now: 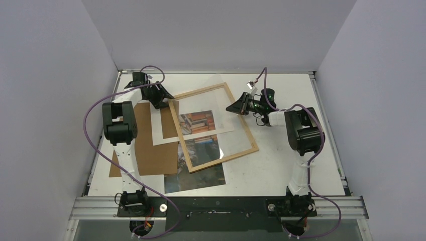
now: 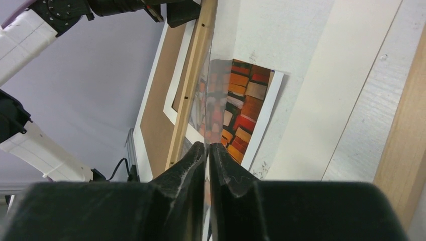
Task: Put the photo into the frame
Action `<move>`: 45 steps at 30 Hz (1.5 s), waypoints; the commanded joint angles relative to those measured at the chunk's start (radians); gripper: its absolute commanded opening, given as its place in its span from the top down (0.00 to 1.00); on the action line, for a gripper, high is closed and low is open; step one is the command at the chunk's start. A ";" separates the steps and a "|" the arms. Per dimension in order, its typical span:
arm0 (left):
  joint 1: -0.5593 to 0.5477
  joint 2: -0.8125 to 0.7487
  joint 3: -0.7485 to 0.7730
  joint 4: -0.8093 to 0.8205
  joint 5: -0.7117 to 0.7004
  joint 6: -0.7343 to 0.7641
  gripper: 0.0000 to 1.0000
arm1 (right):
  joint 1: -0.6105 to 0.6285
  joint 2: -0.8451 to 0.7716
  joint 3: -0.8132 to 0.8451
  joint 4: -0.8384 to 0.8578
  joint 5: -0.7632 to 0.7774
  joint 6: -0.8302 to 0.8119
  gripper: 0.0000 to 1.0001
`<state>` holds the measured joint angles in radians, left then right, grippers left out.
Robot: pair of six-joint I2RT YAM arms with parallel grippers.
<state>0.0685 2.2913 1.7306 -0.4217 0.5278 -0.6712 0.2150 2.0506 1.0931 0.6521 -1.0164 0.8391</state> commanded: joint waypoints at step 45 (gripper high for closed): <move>0.003 -0.072 0.011 -0.087 -0.134 0.117 0.41 | 0.033 -0.169 0.371 -1.023 0.626 -0.487 0.30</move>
<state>0.0608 2.2738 1.7473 -0.4709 0.4458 -0.5941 0.2485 1.9919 1.4528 -0.3687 -0.5098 0.3973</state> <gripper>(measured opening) 0.587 0.703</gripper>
